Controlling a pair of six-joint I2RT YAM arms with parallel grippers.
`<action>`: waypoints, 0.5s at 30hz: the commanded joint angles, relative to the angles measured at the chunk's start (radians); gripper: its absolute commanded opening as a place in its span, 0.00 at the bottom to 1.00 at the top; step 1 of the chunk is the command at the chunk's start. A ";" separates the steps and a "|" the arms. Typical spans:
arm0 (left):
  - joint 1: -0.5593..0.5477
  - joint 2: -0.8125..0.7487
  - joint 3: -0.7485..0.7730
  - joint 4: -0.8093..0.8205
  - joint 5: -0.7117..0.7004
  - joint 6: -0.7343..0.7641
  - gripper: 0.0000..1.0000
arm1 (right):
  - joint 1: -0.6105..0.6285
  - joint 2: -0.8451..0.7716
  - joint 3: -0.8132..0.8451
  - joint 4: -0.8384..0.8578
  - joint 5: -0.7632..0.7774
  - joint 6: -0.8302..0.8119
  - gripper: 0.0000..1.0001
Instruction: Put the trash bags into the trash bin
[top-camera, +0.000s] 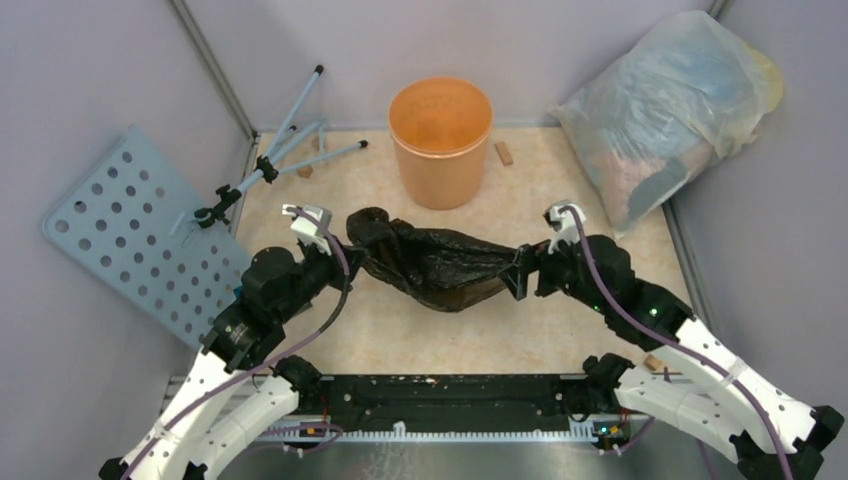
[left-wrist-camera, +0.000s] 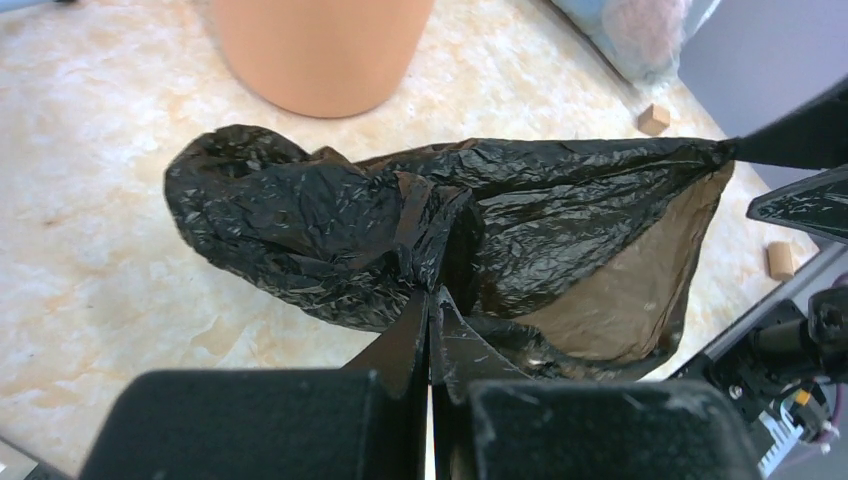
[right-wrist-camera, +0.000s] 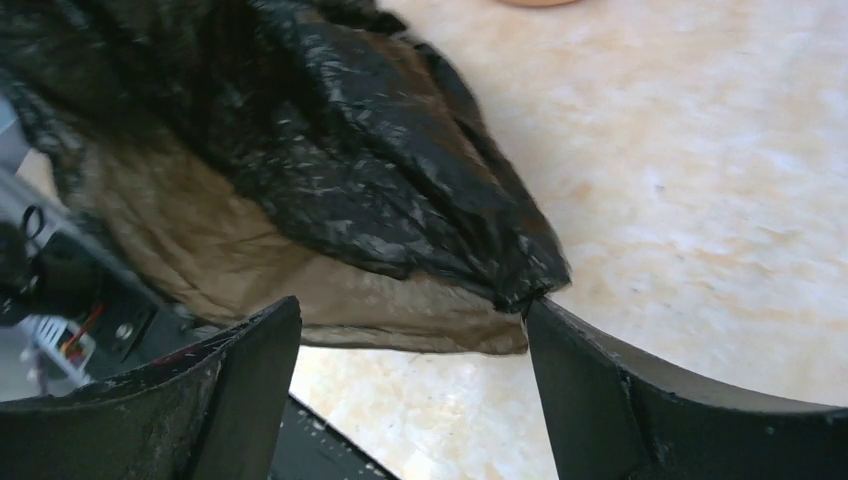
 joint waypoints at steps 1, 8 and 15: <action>0.003 0.013 -0.022 0.080 0.101 0.039 0.00 | 0.034 0.136 0.067 0.100 -0.251 -0.088 0.82; 0.002 0.008 0.010 0.053 0.081 0.057 0.00 | 0.216 0.297 0.126 0.183 -0.016 -0.276 0.82; 0.002 -0.045 0.040 -0.013 -0.041 0.064 0.00 | 0.232 0.367 0.067 0.215 0.055 -0.323 0.88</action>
